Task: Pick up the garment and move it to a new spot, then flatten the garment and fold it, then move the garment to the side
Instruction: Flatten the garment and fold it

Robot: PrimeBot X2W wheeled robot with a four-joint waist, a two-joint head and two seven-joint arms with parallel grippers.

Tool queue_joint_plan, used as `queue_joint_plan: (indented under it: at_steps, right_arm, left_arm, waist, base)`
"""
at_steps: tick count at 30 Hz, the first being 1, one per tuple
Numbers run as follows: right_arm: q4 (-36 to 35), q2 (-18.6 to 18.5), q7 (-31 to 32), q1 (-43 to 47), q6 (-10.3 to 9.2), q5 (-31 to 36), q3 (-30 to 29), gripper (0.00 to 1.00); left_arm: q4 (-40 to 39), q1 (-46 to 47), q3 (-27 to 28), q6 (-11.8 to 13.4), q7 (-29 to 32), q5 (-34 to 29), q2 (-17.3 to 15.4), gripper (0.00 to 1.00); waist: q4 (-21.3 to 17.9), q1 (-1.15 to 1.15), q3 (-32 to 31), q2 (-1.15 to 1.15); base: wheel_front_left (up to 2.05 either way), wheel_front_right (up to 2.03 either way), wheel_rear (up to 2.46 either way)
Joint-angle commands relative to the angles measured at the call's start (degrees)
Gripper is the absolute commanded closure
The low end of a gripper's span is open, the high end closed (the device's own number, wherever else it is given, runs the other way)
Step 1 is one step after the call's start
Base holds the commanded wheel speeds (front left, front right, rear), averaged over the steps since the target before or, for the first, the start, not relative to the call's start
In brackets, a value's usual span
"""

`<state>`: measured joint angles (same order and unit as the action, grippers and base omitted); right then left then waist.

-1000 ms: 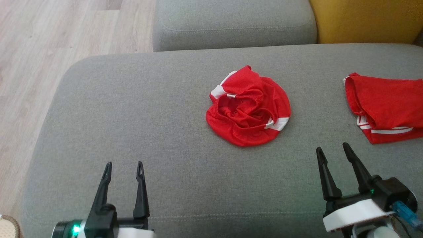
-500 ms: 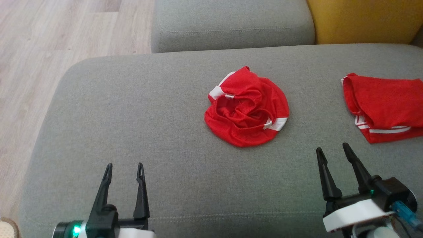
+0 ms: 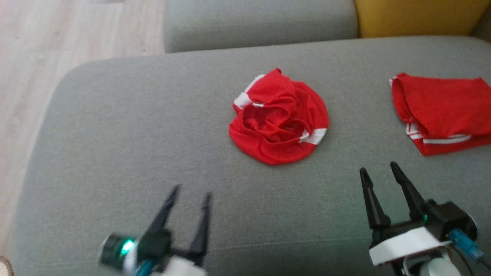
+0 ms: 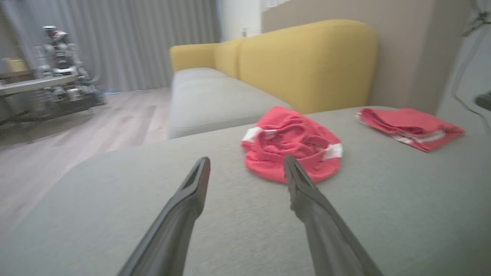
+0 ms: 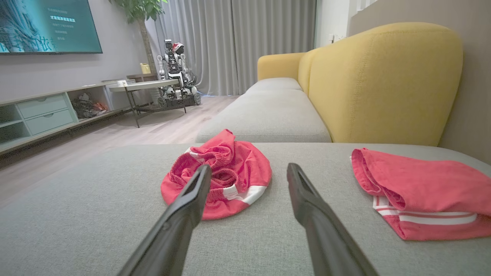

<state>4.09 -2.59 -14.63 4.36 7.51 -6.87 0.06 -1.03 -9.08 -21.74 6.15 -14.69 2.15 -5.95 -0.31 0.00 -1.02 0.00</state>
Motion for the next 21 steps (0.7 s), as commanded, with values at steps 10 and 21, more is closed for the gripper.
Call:
queue_joint_plan:
  at_steps: [10, 21]
  right_arm:
    - [-2.9, -0.3, -0.4, -7.5, -0.02, 1.1, 1.5, 0.0]
    - [-3.8, -0.3, -0.4, -11.5, -0.02, 0.3, 1.6, 0.0]
  left_arm:
    - [20.9, 29.5, -10.7, -11.5, 5.4, -4.4, 2.0, 0.0]
    - [32.6, 47.7, -18.1, -10.5, 16.2, -4.5, 3.0, 0.0]
  waist:
    - [-7.4, 0.0, 9.8, 0.0]
    - [-12.5, 0.0, 16.9, 0.0]
  base:
    - [0.0, 0.0, 0.0]
    - [0.0, 0.0, 0.0]
